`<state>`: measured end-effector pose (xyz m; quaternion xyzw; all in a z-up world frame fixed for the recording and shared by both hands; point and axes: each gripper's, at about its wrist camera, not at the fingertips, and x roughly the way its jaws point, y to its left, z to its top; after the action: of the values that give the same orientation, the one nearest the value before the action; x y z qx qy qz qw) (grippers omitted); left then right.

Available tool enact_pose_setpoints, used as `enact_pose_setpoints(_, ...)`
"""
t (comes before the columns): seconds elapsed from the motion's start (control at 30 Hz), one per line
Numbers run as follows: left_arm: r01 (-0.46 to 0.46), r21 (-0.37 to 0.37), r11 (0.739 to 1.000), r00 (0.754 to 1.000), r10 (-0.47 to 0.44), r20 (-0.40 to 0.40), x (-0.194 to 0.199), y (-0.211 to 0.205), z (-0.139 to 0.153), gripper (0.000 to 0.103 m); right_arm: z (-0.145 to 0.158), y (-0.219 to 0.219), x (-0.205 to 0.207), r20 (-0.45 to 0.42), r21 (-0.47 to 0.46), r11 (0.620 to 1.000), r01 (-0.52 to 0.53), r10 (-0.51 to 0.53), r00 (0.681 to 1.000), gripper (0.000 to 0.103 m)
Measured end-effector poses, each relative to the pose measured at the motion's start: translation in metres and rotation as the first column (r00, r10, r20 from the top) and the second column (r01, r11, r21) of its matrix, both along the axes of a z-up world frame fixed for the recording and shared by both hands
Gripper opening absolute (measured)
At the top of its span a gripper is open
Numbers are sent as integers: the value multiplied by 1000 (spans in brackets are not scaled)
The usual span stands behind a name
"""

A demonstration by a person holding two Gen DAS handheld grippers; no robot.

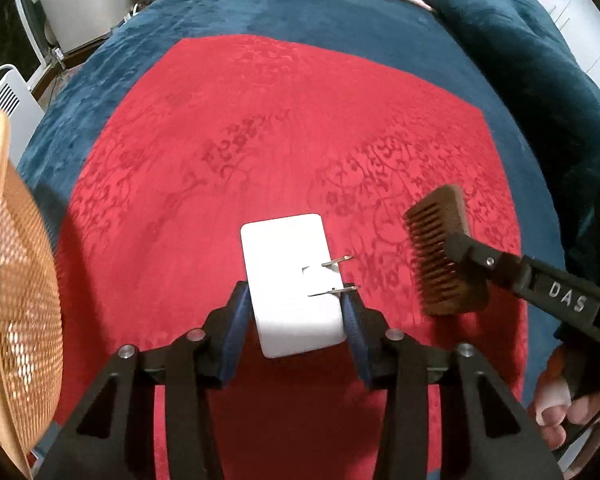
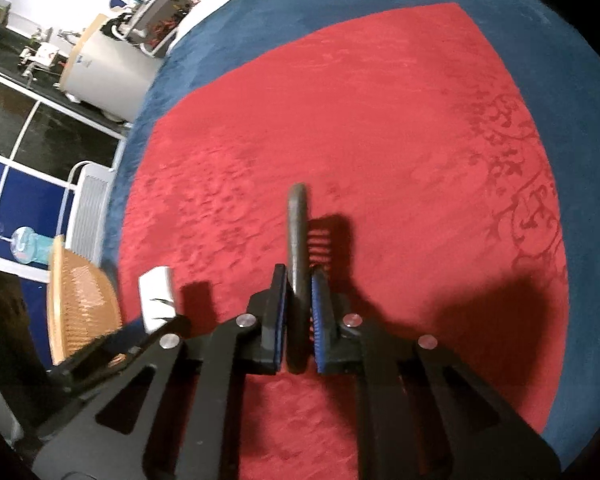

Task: Organize rigid objects
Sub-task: 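Carry the comb and white card into the orange basket while both tools open to release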

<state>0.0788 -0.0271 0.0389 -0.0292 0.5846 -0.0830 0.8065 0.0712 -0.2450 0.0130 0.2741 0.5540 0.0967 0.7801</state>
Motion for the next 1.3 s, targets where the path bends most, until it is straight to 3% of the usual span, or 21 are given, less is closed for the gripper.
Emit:
enact_pose_setpoints(0.13, -10, 2, 1000, 1000, 10, 9, -11, 5, 7, 46, 9, 7, -10, 3, 49, 999, -22, 22, 1000, 11)
enact_pose_setpoints(0.5, -43, -5, 999, 998, 43, 46, -50, 26, 31, 46, 29, 30, -34, 19, 31, 995, -97, 97, 995, 11)
enact_pose_setpoints(0.7, -62, -1, 998, 995, 62, 83, -66, 40, 48, 46, 50, 48, -47, 61, -9, 990, -144, 144, 988, 11)
enact_pose_setpoints(1.3, -158, -49, 986, 965, 164, 203, -100, 98, 116, 46, 109, 122, -53, 179, 20, 960, -279, 271, 946, 11)
